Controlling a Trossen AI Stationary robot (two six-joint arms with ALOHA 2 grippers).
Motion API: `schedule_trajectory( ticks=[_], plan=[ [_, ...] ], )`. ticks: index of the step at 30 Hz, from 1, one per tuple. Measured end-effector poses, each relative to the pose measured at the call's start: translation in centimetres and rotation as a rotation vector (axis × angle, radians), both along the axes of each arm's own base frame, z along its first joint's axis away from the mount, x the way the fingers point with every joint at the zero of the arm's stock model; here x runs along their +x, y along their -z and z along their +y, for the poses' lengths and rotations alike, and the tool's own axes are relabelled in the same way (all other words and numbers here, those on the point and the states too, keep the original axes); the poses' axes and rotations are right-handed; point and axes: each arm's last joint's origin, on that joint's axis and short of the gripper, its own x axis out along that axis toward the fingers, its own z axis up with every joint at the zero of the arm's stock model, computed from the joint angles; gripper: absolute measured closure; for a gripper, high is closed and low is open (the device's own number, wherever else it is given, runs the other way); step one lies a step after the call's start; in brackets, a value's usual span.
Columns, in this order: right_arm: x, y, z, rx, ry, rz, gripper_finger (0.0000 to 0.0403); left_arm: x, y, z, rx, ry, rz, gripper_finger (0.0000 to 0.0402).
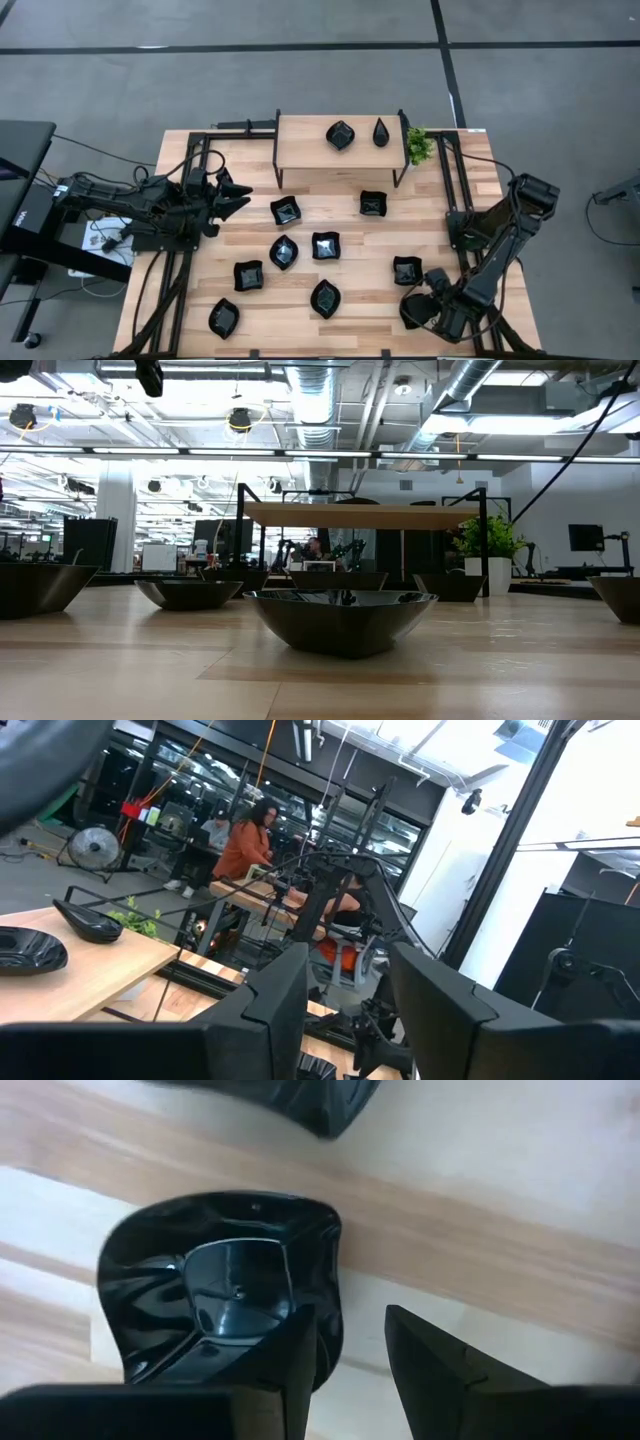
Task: Pick & Place Mini shaped plates
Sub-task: Stack the leaf-shaped plate on top of the leaf-shaped plate on the shelf
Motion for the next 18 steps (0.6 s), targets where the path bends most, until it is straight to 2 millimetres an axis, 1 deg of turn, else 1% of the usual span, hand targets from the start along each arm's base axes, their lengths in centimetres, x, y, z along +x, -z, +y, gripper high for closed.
schedule_trajectory(
  ticks=[2,6,15,18],
  plan=[
    [0.20,0.39,-0.12,0.016,0.007,-0.009,0.0285,0.00,0.00,0.00,0.000,0.000,0.000,0.0257],
    [0.26,0.43,-0.29,-0.003,0.011,-0.019,0.0285,-0.01,-0.03,0.00,-0.001,0.000,-0.004,0.0257],
    [-0.34,0.42,0.24,0.012,-0.020,-0.029,0.0285,-0.03,-0.11,0.01,-0.003,-0.001,-0.012,0.0257],
    [-0.40,0.83,0.16,0.021,-0.021,-0.036,0.0285,-0.04,-0.13,0.01,-0.003,-0.001,-0.014,0.0257]
  ],
)
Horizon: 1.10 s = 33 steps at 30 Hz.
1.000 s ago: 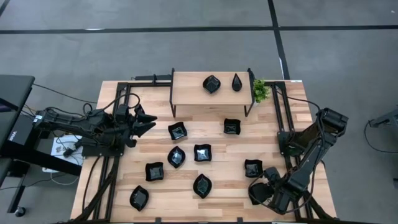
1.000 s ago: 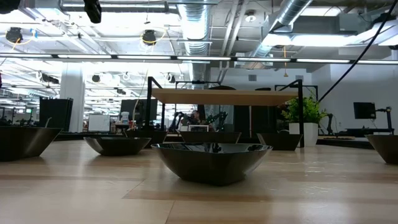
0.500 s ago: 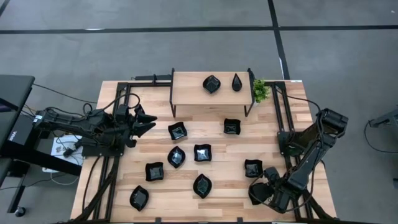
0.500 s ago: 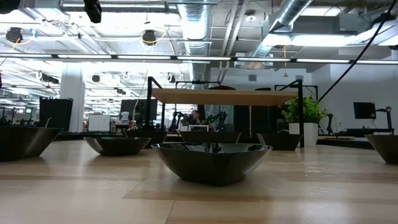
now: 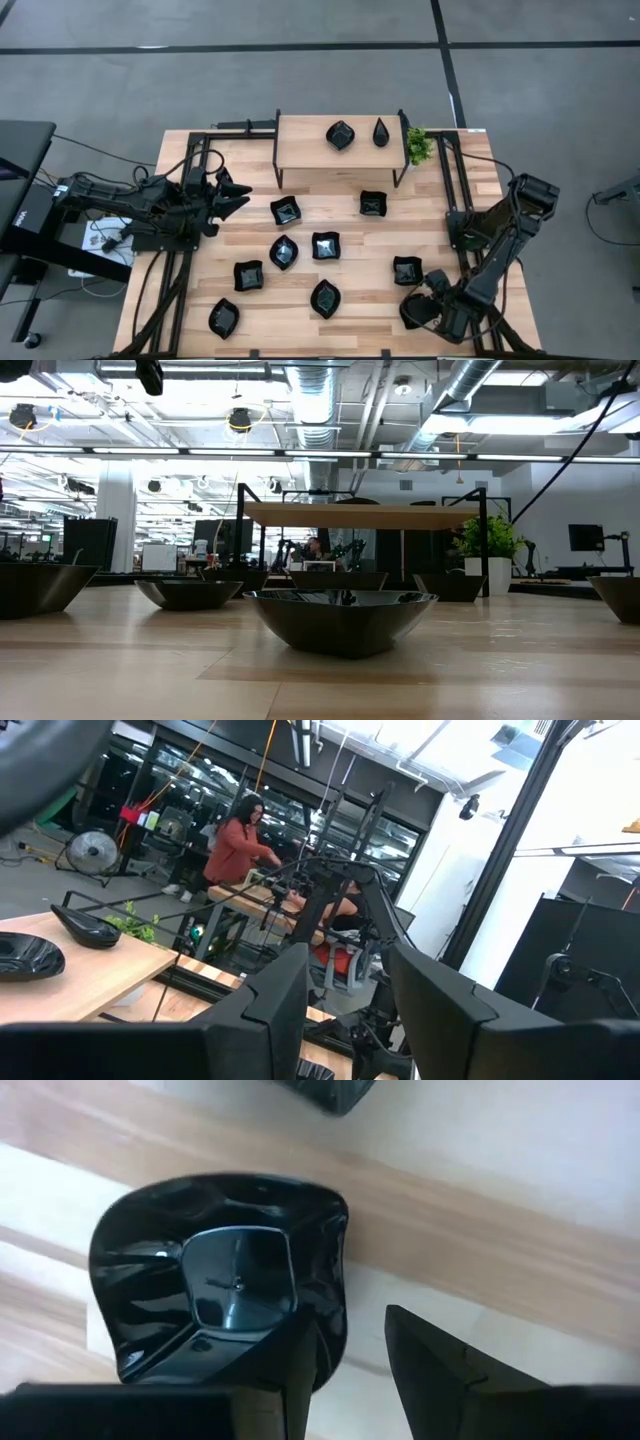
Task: Pick & Place Mini shaped plates
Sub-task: Stack the leaf-shaped plate on top of the leaf-shaped plate on the shelf
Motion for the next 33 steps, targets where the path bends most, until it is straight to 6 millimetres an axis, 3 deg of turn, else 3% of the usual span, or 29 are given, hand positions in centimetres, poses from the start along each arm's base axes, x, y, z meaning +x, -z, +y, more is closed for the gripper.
schedule_trajectory(
  ticks=[5,27,33],
  plan=[
    [0.11,1.13,-0.40,0.026,0.005,-0.022,0.0285,-0.01,-0.01,0.00,0.000,0.000,-0.001,0.0257],
    [0.11,0.46,0.26,0.064,-0.012,-0.037,0.0285,-0.02,-0.08,0.01,-0.002,0.000,-0.009,0.0257],
    [0.11,0.46,0.26,0.064,-0.012,-0.037,0.0307,-0.03,-0.10,0.01,-0.005,0.000,-0.011,0.0257]
  ],
)
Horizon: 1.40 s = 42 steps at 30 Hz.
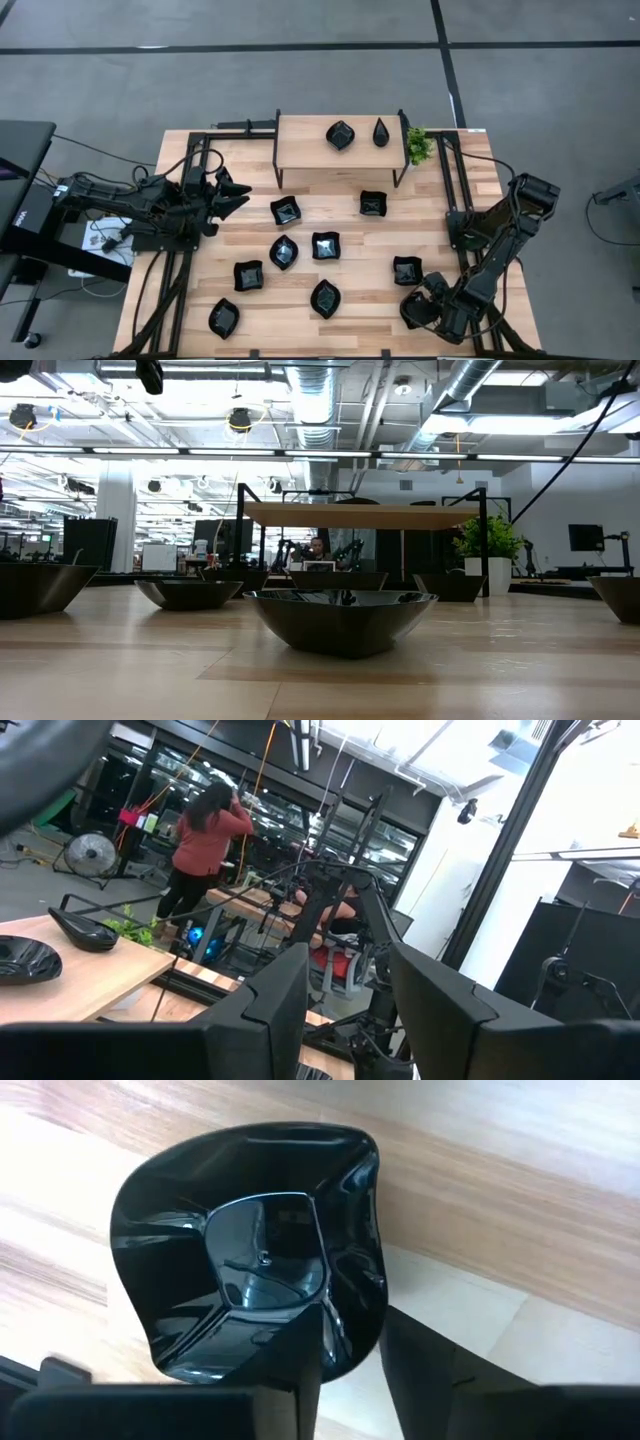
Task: Pick & Place Mini shaped plates
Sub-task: Stack the leaf-shaped plate on top of the leaf-shaped plate on the shelf
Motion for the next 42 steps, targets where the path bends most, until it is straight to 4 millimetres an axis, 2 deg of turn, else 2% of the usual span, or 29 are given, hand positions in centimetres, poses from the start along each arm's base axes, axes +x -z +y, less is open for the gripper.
schedule_trajectory(
  ticks=[13,24,29,34,38,42],
  plan=[
    [0.1,-0.1,0.1,0.006,-0.005,-0.006,0.0394,0.0,0.0,0.0,-0.001,0.000,-0.001,0.0257],
    [0.7,-1.6,0.9,0.030,-0.009,-0.054,0.0400,0.0,0.0,0.0,0.000,0.001,-0.001,0.0257],
    [1.2,-3.2,1.9,0.065,-0.028,-0.106,0.0401,0.0,0.0,0.0,0.000,0.000,-0.001,0.0257],
    [1.7,-5.7,1.8,0.022,0.004,-0.289,0.0402,0.0,0.0,0.0,0.000,0.001,-0.001,0.0257],
    [2.1,-8.1,0.3,-0.028,0.032,-0.413,0.0402,0.0,0.0,0.0,0.000,0.001,-0.001,0.0257],
    [2.9,-10.7,-2.3,-0.080,0.030,-0.489,0.0402,0.0,0.0,0.0,0.000,0.001,-0.001,0.0257]
  ],
)
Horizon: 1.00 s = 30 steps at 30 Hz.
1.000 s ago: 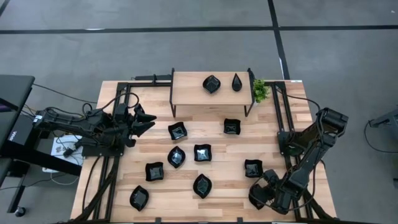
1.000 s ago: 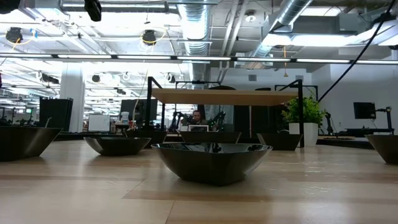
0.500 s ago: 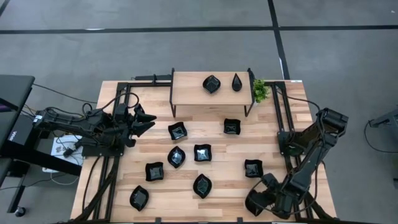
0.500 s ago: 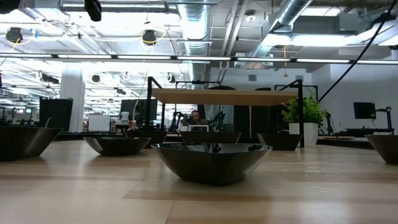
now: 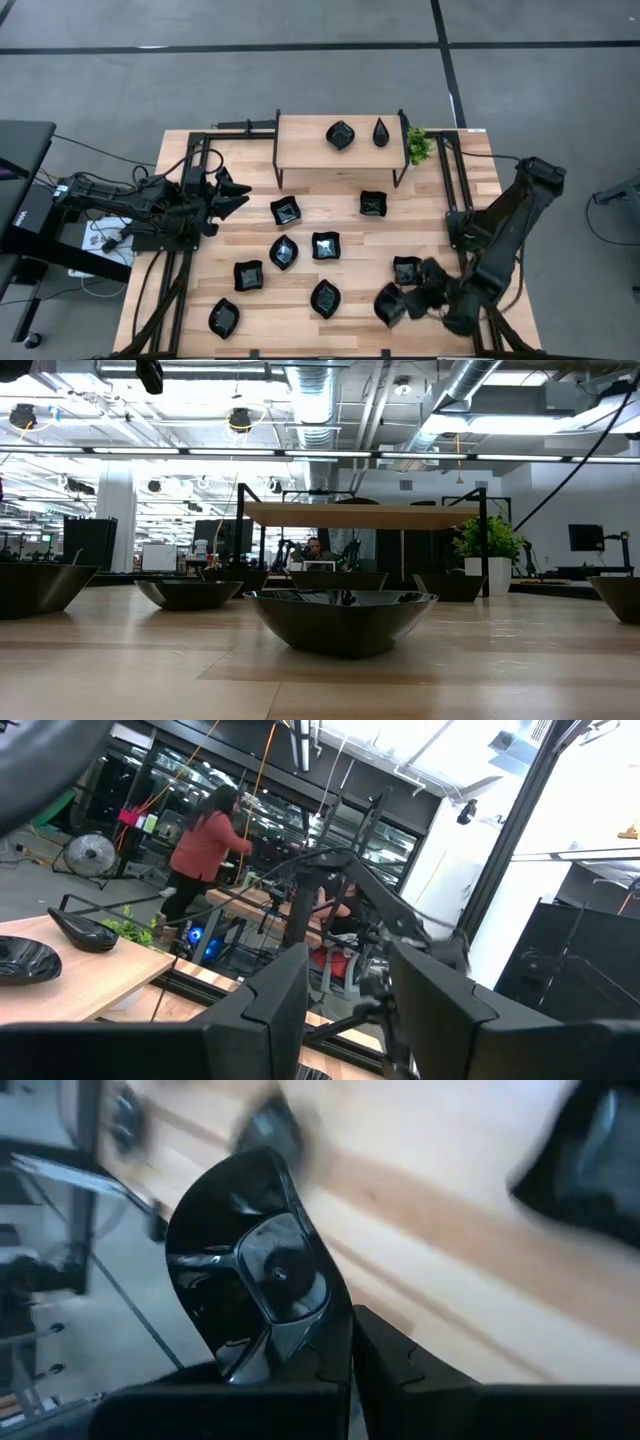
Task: Pick & Place Mini shaped plates
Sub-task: Stack the leaf-shaped plate on top of the leaf-shaped plate on the shelf
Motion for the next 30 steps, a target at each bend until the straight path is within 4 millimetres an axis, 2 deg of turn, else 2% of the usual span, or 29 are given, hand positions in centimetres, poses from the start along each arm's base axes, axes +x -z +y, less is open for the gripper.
schedule_trajectory(
  ticks=[4,8,13,18,23,30],
  plan=[
    [1.2,-2.9,-4.0,-0.085,0.008,-0.055,0.0402,0.0,0.0,0.0,0.000,0.000,0.000,0.0257],
    [2.0,-5.8,-9.3,-0.209,0.053,-0.107,0.0403,0.0,0.0,0.0,0.000,0.000,0.000,0.0257],
    [2.0,-9.8,-15.7,-0.385,0.096,-0.181,0.0403,0.0,0.0,0.0,0.000,0.000,0.001,0.0257],
    [2.0,-13.0,-21.3,-0.558,0.103,-0.190,0.0403,0.0,0.0,0.0,0.002,-0.001,0.000,0.0257],
    [3.6,-14.3,-26.3,-0.685,0.028,-0.130,0.0403,0.0,0.0,0.0,0.003,-0.001,0.001,0.0257],
    [8.3,-13.9,-33.7,-0.815,-0.035,-0.127,0.0403,0.0,0.0,0.0,0.003,-0.001,0.001,0.0257]
  ],
)
